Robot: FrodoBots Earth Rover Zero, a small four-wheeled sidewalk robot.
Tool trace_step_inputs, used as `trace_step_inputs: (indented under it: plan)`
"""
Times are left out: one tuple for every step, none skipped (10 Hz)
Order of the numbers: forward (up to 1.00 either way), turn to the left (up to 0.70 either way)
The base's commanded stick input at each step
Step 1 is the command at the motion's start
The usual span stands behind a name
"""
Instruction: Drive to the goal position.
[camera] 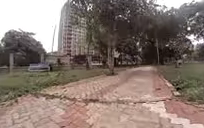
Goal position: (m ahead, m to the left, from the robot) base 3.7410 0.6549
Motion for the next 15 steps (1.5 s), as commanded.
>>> trace_step_inputs:
  plan:
    - [0.70, -0.35]
    - [0.70, -0.35]
    - [0.70, -0.21]
    - [0.70, -0.03]
    - [0.70, 0.00]
    - [0.70, 0.00]
    - [0.70, 0.00]
    - [0.70, 0.00]
    - [0.70, 0.00]
    - [0.70, 0.00]
    - [0.70, 0.00]
    - [0.70, 0.00]
    - [0.70, 0.00]
    - [0.70, 0.00]
    - [0.70, 0.00]
